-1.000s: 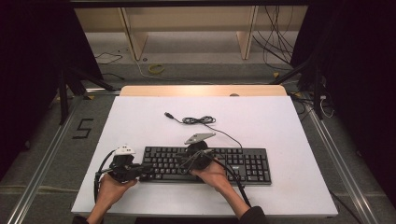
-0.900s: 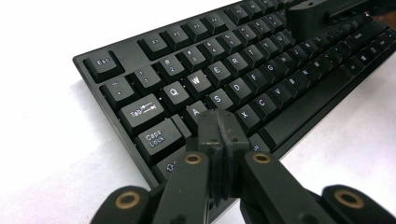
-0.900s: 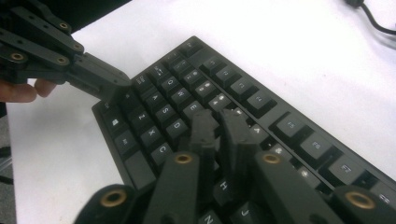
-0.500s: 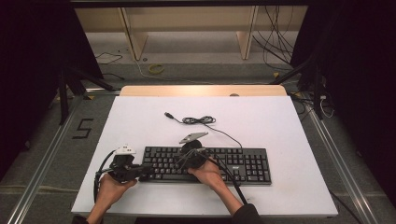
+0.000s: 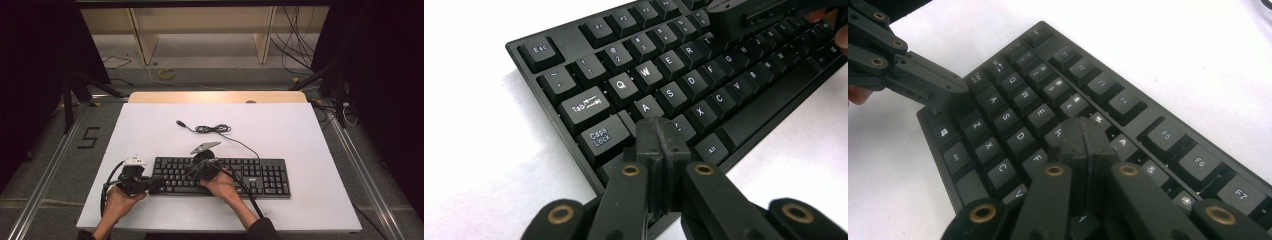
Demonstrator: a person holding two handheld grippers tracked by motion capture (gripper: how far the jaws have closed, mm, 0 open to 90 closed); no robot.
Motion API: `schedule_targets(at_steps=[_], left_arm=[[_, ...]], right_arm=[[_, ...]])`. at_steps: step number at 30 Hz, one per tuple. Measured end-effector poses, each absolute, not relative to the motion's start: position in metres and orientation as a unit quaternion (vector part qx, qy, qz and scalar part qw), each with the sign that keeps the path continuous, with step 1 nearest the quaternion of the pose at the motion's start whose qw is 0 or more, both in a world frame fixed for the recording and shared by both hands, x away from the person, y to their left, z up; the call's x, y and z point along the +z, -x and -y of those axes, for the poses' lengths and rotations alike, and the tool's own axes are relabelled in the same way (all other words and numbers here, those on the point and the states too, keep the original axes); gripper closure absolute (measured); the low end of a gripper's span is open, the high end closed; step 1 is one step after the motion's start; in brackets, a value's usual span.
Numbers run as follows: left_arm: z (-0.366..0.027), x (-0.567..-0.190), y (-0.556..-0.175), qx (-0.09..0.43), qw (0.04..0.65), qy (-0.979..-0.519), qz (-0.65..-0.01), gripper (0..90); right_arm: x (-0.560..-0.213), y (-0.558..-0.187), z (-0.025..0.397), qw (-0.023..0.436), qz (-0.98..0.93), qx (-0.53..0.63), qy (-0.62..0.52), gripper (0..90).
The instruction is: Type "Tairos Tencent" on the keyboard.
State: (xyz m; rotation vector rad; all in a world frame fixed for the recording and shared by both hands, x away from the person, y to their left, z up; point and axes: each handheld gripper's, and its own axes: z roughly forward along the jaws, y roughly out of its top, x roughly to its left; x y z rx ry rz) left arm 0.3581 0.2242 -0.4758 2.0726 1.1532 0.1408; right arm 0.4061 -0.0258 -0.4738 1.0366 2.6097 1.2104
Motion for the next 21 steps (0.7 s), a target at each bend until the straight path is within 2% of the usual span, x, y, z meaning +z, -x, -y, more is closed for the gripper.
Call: schedule_targets(at_steps=[21], left_arm=[[-0.2234, -0.4779, -0.3594, 0.051, 0.367, -0.813, -0.449, 89.2]], right_arm=[[-0.4797, -0.4073, 0.0228, 0.044, -0.856, 0.383, -0.345, 90.0]])
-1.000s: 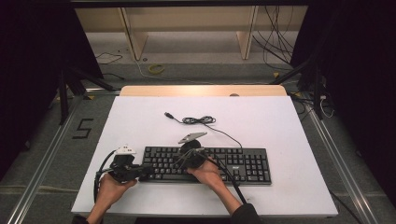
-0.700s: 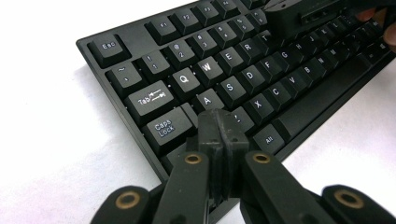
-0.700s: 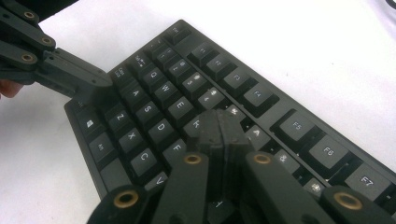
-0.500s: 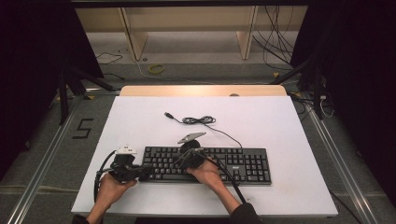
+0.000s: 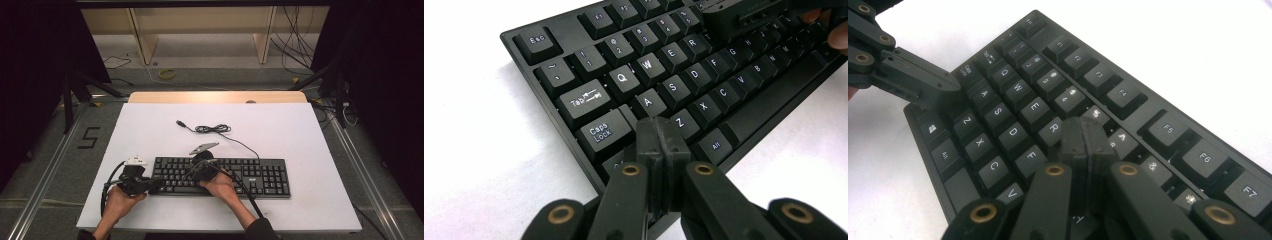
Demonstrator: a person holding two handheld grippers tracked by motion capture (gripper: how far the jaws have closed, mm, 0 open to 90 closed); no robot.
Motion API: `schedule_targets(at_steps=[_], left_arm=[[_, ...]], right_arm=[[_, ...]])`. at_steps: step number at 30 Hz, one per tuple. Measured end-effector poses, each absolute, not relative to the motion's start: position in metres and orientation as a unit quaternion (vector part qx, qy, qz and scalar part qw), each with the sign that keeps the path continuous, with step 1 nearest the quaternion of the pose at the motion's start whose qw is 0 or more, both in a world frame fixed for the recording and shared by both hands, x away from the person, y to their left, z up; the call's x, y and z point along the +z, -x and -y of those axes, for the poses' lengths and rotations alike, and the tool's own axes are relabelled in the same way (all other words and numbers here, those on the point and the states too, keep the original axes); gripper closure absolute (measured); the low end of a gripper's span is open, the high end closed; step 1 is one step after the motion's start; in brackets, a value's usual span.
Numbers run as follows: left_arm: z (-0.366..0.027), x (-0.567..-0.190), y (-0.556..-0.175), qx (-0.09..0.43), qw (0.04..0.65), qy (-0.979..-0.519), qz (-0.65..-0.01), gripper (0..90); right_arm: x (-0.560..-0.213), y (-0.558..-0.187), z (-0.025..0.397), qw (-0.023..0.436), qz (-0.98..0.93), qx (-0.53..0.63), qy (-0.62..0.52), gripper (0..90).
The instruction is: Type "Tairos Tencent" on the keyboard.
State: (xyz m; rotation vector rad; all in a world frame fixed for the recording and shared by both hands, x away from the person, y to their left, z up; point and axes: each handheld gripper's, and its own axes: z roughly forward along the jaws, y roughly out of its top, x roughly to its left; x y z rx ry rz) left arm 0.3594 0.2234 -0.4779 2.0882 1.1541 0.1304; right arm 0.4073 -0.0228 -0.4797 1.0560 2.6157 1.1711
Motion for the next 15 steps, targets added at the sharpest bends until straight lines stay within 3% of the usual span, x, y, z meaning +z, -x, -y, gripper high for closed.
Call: schedule_targets(at_steps=[8, 15], left_arm=[[-0.227, -0.471, -0.358, 0.058, 0.400, -0.798, -0.447, 86.8], [-0.225, -0.468, -0.357, 0.062, 0.419, -0.791, -0.441, 79.4]], right_arm=[[-0.472, -0.404, 0.030, 0.042, -0.844, 0.406, -0.347, 84.3], [-0.464, -0.400, 0.038, 0.036, -0.836, 0.425, -0.346, 72.9]])
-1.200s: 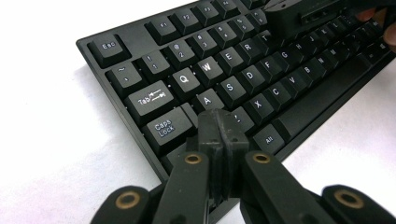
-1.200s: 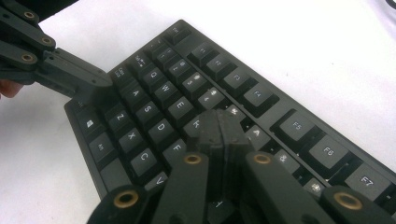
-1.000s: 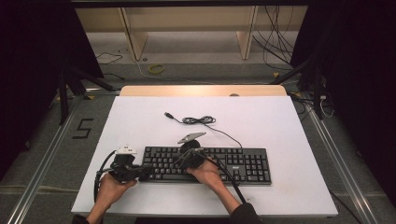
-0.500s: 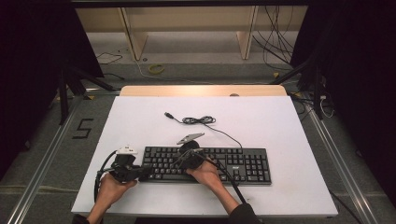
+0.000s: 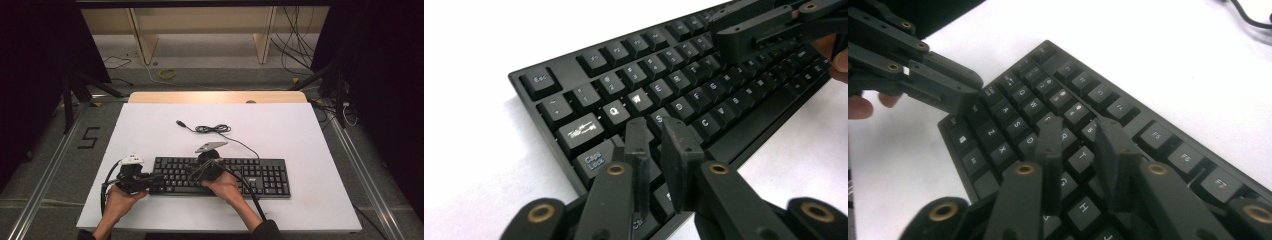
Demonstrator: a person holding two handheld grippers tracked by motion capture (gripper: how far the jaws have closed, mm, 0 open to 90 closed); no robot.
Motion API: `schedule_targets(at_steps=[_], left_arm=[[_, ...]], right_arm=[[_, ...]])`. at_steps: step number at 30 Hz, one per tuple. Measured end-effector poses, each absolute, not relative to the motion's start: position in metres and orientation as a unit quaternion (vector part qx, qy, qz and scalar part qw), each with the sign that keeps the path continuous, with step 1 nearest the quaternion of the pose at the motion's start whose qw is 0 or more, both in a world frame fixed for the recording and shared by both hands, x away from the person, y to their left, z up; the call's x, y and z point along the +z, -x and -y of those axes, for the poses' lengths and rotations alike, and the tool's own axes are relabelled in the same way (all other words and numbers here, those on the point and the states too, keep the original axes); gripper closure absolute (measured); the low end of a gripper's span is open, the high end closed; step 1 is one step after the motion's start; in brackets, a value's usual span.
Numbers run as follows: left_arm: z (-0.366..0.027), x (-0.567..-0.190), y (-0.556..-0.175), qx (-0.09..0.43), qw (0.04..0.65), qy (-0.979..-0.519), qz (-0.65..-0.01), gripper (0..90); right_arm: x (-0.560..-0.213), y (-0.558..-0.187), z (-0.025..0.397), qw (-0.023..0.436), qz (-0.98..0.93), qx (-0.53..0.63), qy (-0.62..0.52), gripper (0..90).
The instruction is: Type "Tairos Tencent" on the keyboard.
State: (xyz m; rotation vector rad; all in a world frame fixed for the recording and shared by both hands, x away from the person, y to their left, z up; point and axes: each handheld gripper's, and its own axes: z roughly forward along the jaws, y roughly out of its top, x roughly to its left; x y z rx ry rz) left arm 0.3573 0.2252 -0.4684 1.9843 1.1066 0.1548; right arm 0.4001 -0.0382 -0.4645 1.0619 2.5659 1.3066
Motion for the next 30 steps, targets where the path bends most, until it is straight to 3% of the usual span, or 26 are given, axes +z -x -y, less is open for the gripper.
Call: schedule_targets(at_steps=[7, 18, 30], left_arm=[[-0.223, -0.467, -0.359, 0.060, 0.430, -0.784, -0.443, 63.4], [-0.217, -0.463, -0.363, 0.061, 0.446, -0.773, -0.447, 40.9], [-0.207, -0.461, -0.373, 0.063, 0.446, -0.775, -0.444, 37.4]], right_arm=[[-0.458, -0.399, 0.050, 0.030, -0.825, 0.441, -0.352, 57.9], [-0.453, -0.389, 0.069, 0.027, -0.818, 0.453, -0.354, 43.5], [-0.452, -0.375, 0.084, 0.026, -0.819, 0.458, -0.346, 37.7]])
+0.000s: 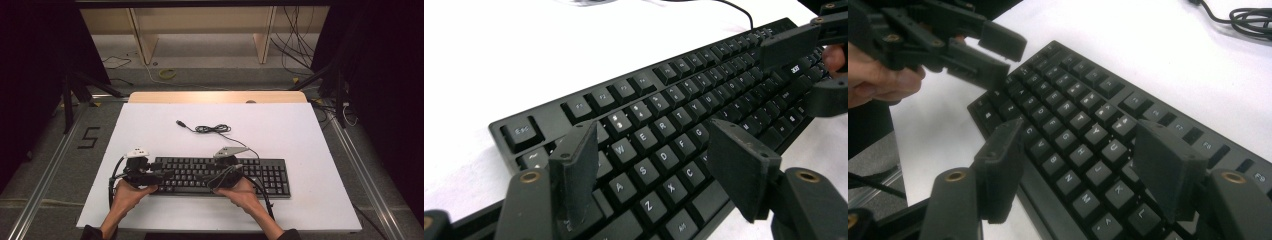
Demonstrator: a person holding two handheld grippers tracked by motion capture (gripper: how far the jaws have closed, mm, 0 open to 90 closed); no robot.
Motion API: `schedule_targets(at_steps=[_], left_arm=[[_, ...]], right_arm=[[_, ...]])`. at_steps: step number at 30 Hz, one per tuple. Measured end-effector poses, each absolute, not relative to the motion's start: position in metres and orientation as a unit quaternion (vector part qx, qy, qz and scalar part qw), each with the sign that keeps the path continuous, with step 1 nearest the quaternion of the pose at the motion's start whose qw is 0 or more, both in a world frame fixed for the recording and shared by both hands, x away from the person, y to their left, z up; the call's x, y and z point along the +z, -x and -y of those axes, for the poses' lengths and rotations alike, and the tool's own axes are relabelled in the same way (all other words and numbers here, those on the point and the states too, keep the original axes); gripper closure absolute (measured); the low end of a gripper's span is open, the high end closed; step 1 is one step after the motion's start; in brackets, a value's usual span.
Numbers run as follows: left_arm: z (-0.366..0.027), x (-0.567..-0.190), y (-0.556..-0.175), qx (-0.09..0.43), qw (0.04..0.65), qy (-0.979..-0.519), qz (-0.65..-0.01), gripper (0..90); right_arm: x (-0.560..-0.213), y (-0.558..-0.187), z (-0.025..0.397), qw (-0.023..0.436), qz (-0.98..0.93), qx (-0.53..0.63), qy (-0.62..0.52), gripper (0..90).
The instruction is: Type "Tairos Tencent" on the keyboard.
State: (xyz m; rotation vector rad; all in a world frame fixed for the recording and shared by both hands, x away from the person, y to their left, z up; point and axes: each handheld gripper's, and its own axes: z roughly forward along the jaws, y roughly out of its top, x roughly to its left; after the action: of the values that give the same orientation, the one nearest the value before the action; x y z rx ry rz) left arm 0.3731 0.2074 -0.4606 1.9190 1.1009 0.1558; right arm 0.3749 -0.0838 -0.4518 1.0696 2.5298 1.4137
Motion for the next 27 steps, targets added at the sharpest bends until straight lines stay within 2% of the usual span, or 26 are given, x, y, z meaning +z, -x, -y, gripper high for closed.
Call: schedule_targets(at_steps=[6, 17, 22, 27], left_arm=[[-0.199, -0.462, -0.380, 0.060, 0.437, -0.780, -0.443, 45.2], [-0.186, -0.467, -0.391, 0.054, 0.411, -0.803, -0.429, 75.5], [-0.184, -0.470, -0.394, 0.053, 0.399, -0.810, -0.426, 86.3], [-0.180, -0.471, -0.396, 0.053, 0.395, -0.815, -0.420, 89.0]], right_arm=[[-0.453, -0.371, 0.090, 0.027, -0.819, 0.458, -0.345, 36.1], [-0.456, -0.365, 0.097, 0.029, -0.819, 0.456, -0.346, 34.2], [-0.455, -0.363, 0.098, 0.030, -0.818, 0.460, -0.345, 33.2], [-0.454, -0.361, 0.098, 0.032, -0.816, 0.463, -0.344, 31.8]])
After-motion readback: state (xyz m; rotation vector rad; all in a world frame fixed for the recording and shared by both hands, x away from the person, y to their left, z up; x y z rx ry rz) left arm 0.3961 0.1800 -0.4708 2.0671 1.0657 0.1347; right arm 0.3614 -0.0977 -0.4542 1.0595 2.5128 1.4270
